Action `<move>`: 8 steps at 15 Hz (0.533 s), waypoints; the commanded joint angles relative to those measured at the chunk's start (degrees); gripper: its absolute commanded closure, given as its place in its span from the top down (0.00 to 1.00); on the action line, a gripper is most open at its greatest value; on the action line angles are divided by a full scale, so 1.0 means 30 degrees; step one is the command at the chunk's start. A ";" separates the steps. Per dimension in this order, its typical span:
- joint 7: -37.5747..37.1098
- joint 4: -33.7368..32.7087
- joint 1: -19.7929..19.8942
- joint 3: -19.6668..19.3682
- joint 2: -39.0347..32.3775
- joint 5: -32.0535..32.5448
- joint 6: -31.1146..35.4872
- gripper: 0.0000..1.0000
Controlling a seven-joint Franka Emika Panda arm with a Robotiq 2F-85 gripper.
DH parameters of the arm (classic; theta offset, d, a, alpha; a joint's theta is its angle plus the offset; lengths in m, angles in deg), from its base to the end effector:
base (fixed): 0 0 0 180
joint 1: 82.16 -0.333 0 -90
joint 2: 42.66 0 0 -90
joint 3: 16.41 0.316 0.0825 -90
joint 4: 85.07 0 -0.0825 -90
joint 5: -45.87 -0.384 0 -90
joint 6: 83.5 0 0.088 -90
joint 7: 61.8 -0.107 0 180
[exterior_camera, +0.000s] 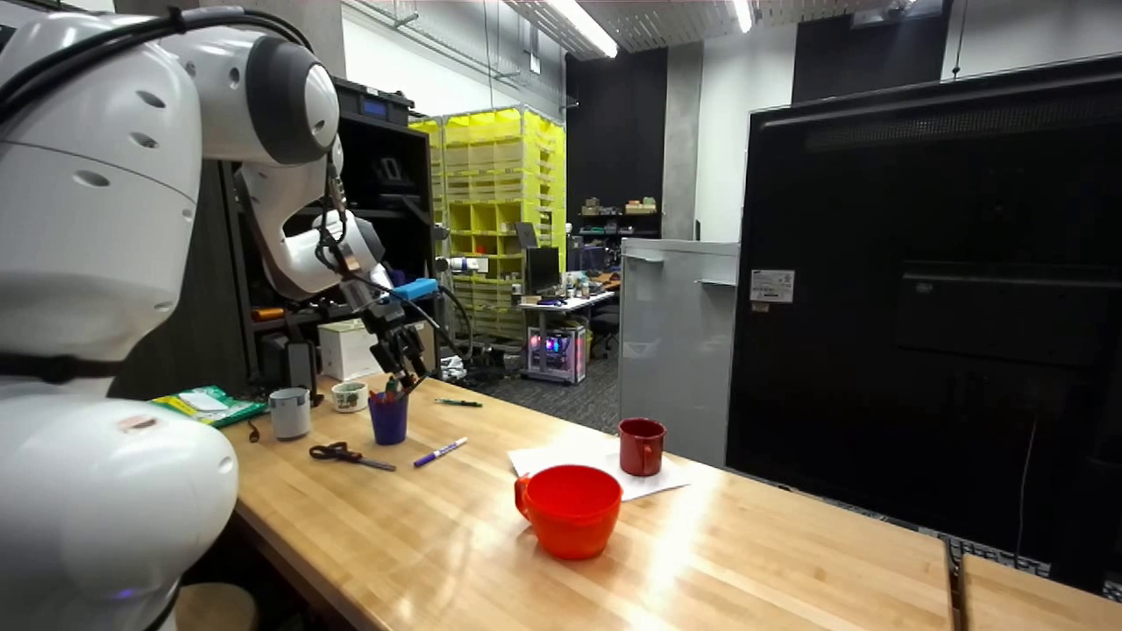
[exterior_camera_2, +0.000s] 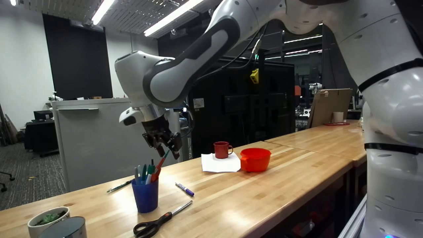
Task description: Put the green pen in the blue cup.
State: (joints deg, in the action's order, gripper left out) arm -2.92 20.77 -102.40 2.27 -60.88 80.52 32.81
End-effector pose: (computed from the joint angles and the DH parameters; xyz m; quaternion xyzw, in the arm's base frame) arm 0.5095 0.3543 0.3575 0.5271 0.8218 -0.0868 0.1981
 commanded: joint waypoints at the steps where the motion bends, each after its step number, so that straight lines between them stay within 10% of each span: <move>1: -0.0257 -0.0139 -0.0257 -0.0085 0.0084 0.0393 0.0199 0.35; 6: -0.0185 -0.0257 -0.0249 -0.0125 0.0250 0.0467 0.0446 0.00; 8: -0.0180 -0.0342 -0.0256 -0.0129 0.0271 0.0495 0.0507 0.00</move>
State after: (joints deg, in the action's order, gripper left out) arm -2.91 19.83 -102.70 2.27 -60.87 80.62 33.77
